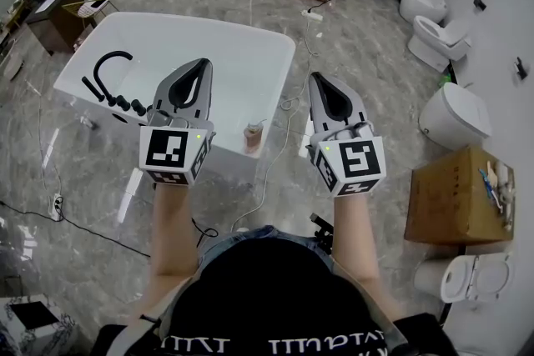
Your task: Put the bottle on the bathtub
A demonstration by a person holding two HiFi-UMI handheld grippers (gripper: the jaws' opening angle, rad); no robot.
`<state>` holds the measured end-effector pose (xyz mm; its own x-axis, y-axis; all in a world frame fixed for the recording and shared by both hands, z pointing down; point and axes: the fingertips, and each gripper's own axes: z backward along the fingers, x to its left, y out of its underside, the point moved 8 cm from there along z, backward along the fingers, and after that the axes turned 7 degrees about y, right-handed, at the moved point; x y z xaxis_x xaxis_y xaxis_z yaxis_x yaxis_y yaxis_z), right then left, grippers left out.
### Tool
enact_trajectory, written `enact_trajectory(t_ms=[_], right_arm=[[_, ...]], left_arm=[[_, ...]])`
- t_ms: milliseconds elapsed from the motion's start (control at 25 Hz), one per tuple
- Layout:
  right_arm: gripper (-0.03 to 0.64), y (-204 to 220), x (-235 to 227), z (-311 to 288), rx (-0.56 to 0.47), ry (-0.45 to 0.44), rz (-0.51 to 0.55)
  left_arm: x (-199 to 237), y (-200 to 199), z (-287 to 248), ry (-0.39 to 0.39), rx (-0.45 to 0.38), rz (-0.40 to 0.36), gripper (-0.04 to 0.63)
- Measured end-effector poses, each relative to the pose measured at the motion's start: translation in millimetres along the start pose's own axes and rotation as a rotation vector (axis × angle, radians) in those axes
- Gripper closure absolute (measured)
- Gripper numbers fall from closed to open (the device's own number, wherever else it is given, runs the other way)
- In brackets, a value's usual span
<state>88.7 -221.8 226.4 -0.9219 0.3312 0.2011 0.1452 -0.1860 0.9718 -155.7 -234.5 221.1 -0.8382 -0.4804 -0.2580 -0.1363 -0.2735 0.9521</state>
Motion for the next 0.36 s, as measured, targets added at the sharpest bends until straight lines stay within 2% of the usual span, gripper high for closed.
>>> enact_trajectory(t_ms=[360], right_arm=[[0.601,1.6,3.9,2.3,0.008,-0.003,0.012]], left_arm=[[-1.5,4.3,2.0,0.008,0.0,0.005,0.583]])
